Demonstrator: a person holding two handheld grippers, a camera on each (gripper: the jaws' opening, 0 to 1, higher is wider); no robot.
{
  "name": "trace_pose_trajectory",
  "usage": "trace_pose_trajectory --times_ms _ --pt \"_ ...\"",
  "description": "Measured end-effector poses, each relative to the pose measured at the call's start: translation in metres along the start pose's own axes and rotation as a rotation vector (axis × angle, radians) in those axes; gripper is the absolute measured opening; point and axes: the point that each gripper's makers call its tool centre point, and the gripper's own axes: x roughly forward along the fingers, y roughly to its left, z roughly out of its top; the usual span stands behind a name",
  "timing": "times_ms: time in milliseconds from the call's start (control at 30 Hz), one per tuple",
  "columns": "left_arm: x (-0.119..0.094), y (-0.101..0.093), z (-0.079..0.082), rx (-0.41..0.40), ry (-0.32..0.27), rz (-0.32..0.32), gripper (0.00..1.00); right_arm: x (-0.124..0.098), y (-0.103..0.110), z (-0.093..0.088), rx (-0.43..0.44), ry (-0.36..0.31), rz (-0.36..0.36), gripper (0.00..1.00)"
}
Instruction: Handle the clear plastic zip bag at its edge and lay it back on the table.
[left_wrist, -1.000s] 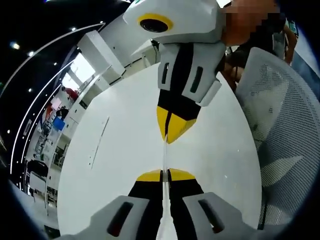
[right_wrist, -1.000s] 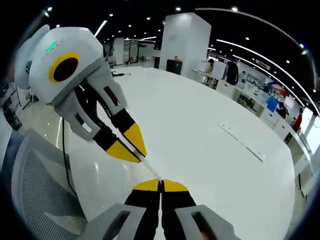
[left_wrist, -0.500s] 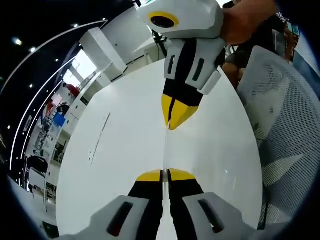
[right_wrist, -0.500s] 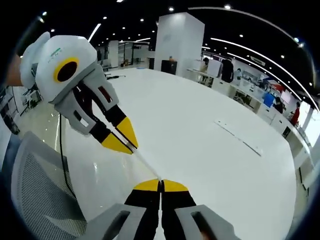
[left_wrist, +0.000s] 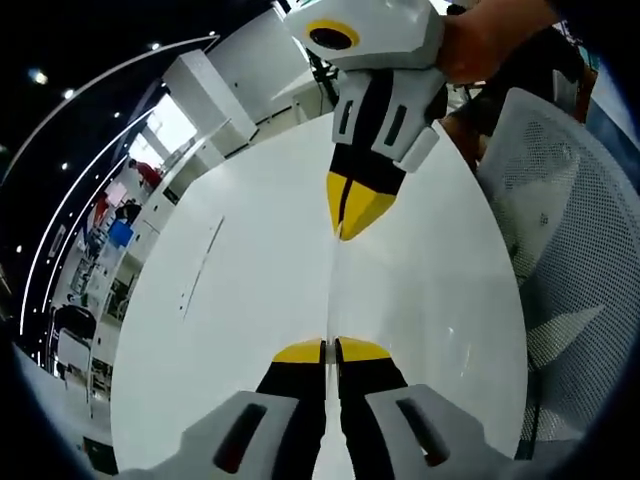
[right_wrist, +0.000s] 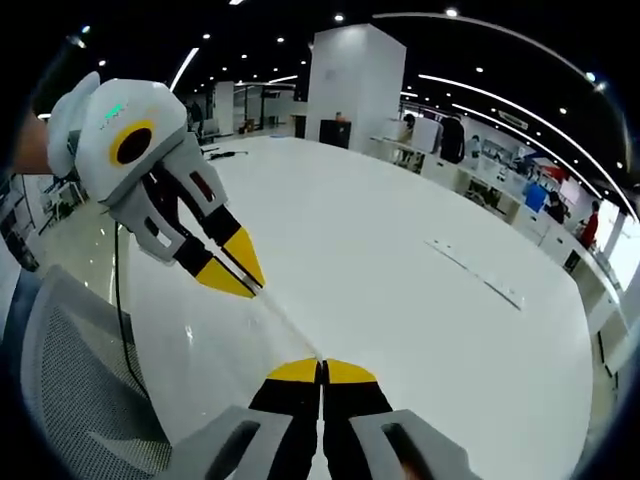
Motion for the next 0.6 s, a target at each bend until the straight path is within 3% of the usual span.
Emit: trace_pose_trajectory --times_ms 600 --pt "-0.0033 0.0052 -0.0037 -0.003 0.008 0.009 0.0 -0.0057 -0.0058 0.0005 0.011 -0.004 -0.016 0.0"
